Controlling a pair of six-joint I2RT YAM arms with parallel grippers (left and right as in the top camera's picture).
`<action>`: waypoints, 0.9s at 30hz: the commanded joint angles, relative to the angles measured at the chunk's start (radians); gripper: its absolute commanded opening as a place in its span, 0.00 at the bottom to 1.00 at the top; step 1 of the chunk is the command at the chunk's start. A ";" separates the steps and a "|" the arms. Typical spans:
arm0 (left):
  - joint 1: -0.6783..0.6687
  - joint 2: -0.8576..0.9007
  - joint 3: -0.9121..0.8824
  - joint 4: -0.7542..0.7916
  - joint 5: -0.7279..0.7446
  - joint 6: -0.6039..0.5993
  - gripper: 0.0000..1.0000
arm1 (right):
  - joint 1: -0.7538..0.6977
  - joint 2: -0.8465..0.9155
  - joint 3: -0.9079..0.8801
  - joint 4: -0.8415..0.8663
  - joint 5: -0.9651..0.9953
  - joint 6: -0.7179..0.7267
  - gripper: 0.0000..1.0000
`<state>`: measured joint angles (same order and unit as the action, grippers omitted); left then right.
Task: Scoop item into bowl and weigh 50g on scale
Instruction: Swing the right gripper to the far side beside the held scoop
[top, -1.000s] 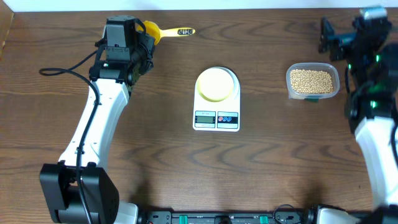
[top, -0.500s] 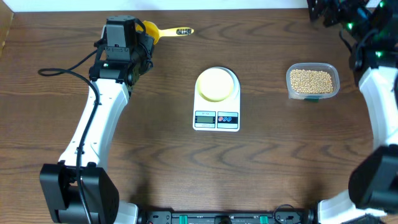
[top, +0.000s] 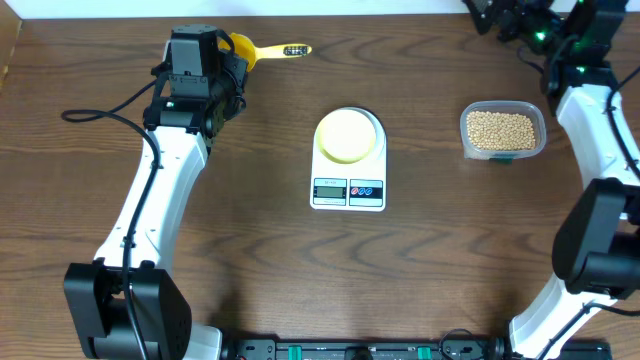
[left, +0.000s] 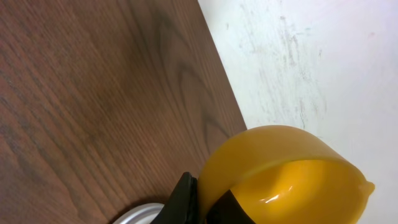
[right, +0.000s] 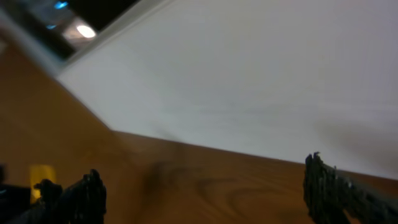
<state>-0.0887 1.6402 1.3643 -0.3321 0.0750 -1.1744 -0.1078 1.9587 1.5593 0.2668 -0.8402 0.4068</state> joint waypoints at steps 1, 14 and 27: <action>-0.001 0.010 -0.005 0.005 -0.016 0.014 0.08 | 0.048 0.031 0.032 0.053 -0.106 0.073 0.99; -0.001 0.010 -0.005 0.001 -0.016 0.014 0.08 | 0.164 0.166 0.032 0.294 -0.266 0.265 0.99; -0.001 0.010 -0.005 0.002 -0.016 0.014 0.08 | 0.231 0.187 0.032 0.355 -0.337 0.256 0.99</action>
<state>-0.0887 1.6402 1.3643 -0.3325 0.0746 -1.1744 0.1085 2.1399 1.5711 0.6182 -1.1542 0.6842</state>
